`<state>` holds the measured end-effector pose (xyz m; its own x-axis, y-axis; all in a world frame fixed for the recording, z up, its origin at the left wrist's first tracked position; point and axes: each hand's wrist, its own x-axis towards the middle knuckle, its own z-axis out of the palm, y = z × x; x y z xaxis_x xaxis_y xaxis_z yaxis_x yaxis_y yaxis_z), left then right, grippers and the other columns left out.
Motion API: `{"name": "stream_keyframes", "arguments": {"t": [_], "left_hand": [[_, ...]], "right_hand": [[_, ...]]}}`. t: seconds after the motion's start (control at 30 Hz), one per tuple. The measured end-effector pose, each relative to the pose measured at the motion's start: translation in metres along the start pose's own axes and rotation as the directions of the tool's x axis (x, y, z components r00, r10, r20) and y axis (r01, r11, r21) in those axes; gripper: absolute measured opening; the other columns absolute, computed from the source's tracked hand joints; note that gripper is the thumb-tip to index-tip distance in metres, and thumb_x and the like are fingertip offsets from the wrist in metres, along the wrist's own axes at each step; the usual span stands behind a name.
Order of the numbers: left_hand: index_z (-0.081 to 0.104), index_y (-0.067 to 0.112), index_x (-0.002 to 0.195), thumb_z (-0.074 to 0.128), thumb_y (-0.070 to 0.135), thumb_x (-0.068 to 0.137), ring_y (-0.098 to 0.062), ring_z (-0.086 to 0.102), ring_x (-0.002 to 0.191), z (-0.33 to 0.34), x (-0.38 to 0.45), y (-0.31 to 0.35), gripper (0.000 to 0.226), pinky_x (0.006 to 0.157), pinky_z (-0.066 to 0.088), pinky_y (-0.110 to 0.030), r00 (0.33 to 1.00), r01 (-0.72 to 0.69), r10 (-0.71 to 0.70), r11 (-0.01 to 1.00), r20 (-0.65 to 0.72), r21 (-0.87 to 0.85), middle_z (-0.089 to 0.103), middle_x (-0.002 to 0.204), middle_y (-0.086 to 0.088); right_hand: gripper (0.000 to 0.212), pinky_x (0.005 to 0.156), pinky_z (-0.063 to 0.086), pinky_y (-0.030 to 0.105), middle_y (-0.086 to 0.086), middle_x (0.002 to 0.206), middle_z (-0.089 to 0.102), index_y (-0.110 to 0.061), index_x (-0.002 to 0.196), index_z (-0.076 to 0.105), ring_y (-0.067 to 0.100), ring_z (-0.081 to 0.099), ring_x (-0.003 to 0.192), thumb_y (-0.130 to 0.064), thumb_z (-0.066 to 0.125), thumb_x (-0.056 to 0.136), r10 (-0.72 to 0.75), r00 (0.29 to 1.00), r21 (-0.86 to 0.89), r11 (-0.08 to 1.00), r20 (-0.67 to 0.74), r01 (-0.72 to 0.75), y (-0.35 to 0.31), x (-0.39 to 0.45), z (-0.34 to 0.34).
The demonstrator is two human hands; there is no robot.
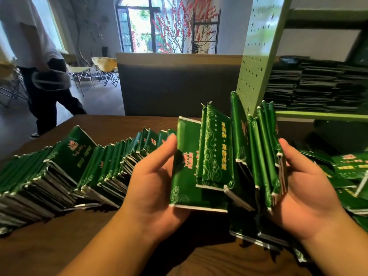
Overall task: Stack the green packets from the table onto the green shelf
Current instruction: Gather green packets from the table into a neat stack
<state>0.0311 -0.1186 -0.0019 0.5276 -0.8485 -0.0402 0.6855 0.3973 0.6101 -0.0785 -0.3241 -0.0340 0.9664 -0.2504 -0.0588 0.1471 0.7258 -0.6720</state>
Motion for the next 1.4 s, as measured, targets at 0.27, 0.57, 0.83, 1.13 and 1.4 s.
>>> {"name": "stream_keyframes", "arguments": {"t": [0.27, 0.57, 0.83, 1.13, 1.4], "left_hand": [[0.076, 0.005, 0.106, 0.063, 0.019, 0.076, -0.035, 0.072, 0.089, -0.003, 0.005, 0.000, 0.035, 0.088, 0.056, -0.048, 0.996, -0.014, 0.011, 1.000, -0.089, -0.026, 0.074, 0.101, -0.017], [0.068, 0.001, 0.120, 0.068, 0.012, 0.081, -0.036, 0.068, 0.102, -0.003, 0.008, 0.001, 0.041, 0.080, 0.063, -0.037, 0.998, -0.015, 0.024, 0.988, -0.056, 0.155, 0.071, 0.103, -0.020], [0.074, 0.014, 0.109, 0.066, 0.005, 0.079, -0.034, 0.073, 0.091, -0.005, 0.006, -0.011, 0.032, 0.081, 0.060, -0.048, 0.983, -0.167, 0.185, 0.914, -0.013, 0.370, 0.075, 0.107, -0.020], [0.069, 0.018, 0.130, 0.053, -0.002, 0.080, -0.026, 0.070, 0.086, -0.013, 0.013, -0.011, 0.056, 0.080, 0.063, -0.042, 0.998, -0.023, 0.017, 0.994, 0.064, 0.107, 0.073, 0.110, -0.020], [0.063, 0.031, 0.135, 0.055, -0.014, 0.081, -0.035, 0.060, 0.093, -0.013, 0.015, -0.024, 0.070, 0.071, 0.057, -0.040, 1.000, -0.007, 0.006, 0.965, 0.005, 0.262, 0.071, 0.121, -0.022]], "right_hand": [[0.040, 0.097, 0.047, 0.059, 0.008, 0.110, 0.076, -0.016, 0.102, 0.081, 0.027, 0.075, 0.101, -0.039, 0.068, 0.073, -0.178, 0.983, 0.021, 0.984, 0.054, 0.177, 0.001, -0.008, 0.027], [0.057, 0.065, 0.063, 0.043, 0.010, 0.111, 0.076, -0.010, 0.106, 0.080, 0.027, 0.077, 0.092, -0.030, 0.083, 0.052, -0.171, 0.985, 0.001, 0.985, -0.013, 0.171, 0.005, -0.009, 0.037], [0.080, 0.080, 0.061, 0.053, 0.016, 0.122, 0.072, -0.012, 0.108, 0.080, 0.035, 0.072, 0.108, -0.030, 0.102, 0.034, -0.144, 0.986, -0.076, 0.988, -0.080, 0.138, 0.006, -0.010, 0.031], [0.053, 0.122, 0.022, 0.055, 0.020, 0.153, 0.047, -0.005, 0.147, 0.051, 0.035, 0.042, 0.144, -0.038, 0.046, 0.105, 0.000, 1.000, 0.059, 0.998, 0.024, -0.001, 0.012, -0.012, 0.031], [0.047, 0.110, 0.042, 0.050, 0.022, 0.138, 0.060, -0.001, 0.144, 0.051, 0.035, 0.057, 0.131, -0.029, 0.052, 0.106, 0.028, 0.998, 0.023, 0.999, 0.049, -0.029, 0.016, -0.008, 0.018]]}}
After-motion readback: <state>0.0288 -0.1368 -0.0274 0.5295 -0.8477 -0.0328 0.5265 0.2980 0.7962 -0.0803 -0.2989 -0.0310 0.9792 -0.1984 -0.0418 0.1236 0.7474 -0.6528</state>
